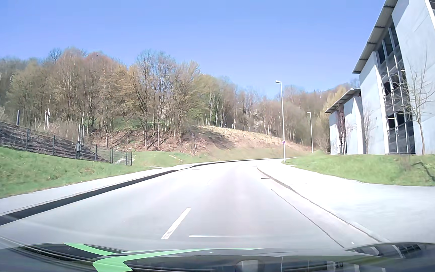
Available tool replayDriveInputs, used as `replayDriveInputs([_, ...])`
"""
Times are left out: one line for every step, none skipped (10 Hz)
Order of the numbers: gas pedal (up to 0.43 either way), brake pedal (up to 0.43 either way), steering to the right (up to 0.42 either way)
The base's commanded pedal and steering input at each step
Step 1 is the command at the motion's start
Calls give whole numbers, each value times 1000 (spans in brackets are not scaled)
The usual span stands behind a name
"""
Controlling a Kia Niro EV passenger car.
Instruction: Follow the waypoints while adhering to traffic rules and regulations
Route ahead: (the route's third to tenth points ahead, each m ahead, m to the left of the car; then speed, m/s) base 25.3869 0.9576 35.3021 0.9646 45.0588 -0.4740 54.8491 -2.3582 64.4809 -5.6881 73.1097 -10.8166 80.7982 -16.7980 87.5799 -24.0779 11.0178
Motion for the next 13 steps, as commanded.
replayDriveInputs([469,0,6])
replayDriveInputs([461,0,6])
replayDriveInputs([461,0,5])
replayDriveInputs([461,0,5])
replayDriveInputs([461,0,4])
replayDriveInputs([461,0,4])
replayDriveInputs([461,0,5])
replayDriveInputs([449,0,5])
replayDriveInputs([449,0,5])
replayDriveInputs([449,0,5])
replayDriveInputs([409,0,7])
replayDriveInputs([398,0,9])
replayDriveInputs([398,0,10])
